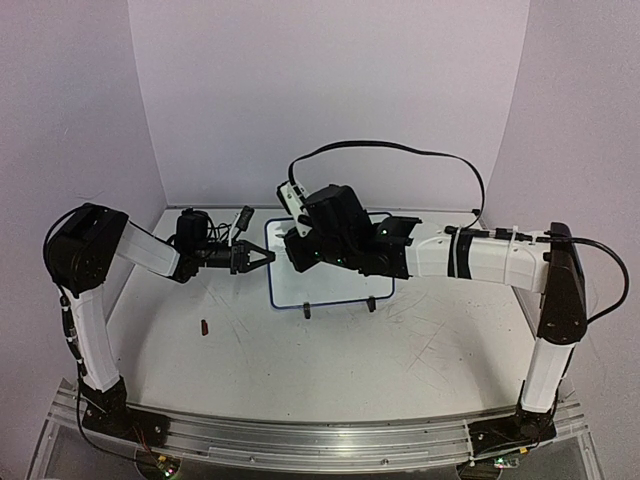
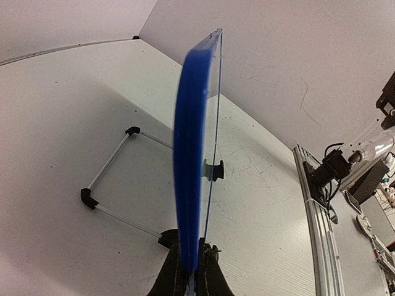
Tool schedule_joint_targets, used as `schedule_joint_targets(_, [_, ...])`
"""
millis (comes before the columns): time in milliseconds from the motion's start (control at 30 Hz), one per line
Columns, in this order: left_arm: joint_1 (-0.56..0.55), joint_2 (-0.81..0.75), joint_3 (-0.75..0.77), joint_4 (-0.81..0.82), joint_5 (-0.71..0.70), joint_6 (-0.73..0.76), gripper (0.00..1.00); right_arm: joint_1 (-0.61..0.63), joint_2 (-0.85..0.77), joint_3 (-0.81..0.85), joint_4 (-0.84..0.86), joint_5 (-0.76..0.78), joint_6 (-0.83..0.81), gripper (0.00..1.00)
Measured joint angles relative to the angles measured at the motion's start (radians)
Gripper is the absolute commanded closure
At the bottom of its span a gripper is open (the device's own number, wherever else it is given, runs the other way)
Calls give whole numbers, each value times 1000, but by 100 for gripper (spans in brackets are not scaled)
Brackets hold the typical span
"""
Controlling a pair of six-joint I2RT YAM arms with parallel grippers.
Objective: Write a sentence on the whiteboard
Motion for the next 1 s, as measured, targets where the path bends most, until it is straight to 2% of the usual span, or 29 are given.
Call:
schedule_joint_targets(433, [0, -4, 0, -11, -5, 10, 100, 6, 30, 47, 6, 21, -14, 100])
schedule_joint_targets(1000, [-1, -10, -1, -22, -8, 14, 100, 6, 85, 89, 4, 126, -2, 100])
